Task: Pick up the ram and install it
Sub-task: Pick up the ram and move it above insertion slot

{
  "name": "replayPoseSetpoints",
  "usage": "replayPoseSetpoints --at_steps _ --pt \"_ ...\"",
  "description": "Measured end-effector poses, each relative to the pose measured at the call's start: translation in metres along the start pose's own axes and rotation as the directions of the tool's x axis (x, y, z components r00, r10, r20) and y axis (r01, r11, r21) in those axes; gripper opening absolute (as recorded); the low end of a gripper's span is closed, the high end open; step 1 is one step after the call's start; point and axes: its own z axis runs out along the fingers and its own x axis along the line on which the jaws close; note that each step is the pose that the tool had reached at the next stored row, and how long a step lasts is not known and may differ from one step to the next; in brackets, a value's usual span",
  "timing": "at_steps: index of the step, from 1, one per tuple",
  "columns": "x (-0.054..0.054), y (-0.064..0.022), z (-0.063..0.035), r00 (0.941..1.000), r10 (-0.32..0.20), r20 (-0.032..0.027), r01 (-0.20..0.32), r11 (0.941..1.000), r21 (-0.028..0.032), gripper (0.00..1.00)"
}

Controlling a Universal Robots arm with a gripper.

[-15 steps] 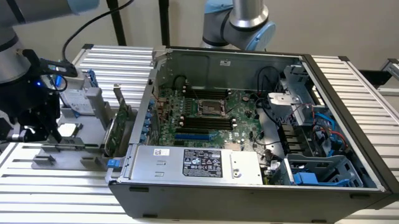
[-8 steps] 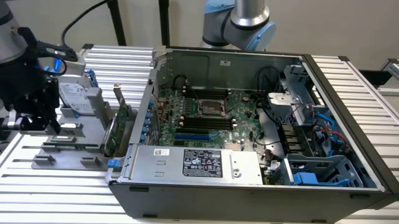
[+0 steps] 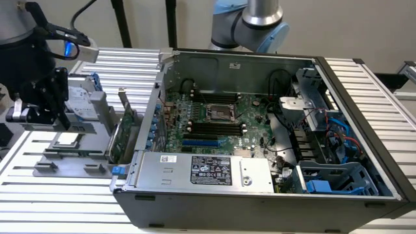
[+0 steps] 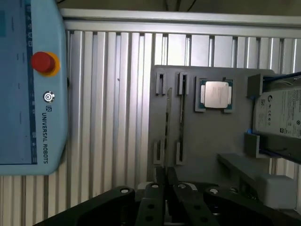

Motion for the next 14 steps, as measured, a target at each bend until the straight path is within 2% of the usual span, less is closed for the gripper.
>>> replayPoseSetpoints --at_steps 6,10,14 --pt "0.0 -0.0211 -0.0223 1.0 0.0 0.0013 0.0 1.0 0.0 0.0" --pt "0.001 -0.0383 -0.036 1.0 0.0 0.0022 0.0 1.0 -0.0001 0.0" --pt "0.001 -0.0565 -0.0421 1.0 0.0 0.0035 0.0 1.0 0.0 0.0"
